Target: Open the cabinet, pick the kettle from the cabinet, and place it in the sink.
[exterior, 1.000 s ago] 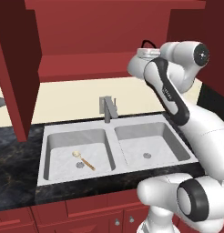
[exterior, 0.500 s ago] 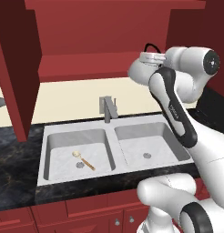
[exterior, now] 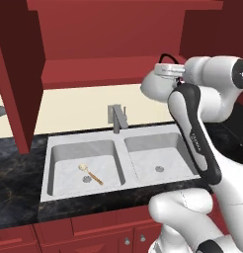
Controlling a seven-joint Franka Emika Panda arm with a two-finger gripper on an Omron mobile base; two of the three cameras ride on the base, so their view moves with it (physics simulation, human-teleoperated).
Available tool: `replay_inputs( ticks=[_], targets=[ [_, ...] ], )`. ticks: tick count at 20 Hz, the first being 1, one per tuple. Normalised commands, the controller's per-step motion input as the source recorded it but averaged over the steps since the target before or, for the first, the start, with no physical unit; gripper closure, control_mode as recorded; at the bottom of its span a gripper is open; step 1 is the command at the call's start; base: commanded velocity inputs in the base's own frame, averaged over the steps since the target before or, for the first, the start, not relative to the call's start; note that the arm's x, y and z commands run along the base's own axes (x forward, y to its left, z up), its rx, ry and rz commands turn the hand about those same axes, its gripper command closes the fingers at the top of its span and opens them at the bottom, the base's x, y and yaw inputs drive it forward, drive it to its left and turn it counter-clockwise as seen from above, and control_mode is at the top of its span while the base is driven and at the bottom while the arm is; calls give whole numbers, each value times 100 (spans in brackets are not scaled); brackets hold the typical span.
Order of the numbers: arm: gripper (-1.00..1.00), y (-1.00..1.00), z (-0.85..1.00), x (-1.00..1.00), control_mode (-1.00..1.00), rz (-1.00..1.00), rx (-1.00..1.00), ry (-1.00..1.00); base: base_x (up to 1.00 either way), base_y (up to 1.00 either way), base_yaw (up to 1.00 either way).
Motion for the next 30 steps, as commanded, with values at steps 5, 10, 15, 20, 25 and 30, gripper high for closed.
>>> replay_inputs(
  ticks=[5,10,15,20,25,30],
  targets=[
    [100,5,-8,-49,-100,0,0,2,0,0,0],
    [100,4,-32,-42,-100,0,0,-3,0,0,0],
    [100,11,-47,-21,-100,0,0,-2,0,0,0],
    [100,11,-42,-4,-100,-2,0,3,0,0,0],
    [100,-2,-38,-7,-100,0,0,11,0,0,0],
    [100,-14,-32,-1,-100,0,2,16,0,0,0]
  ],
)
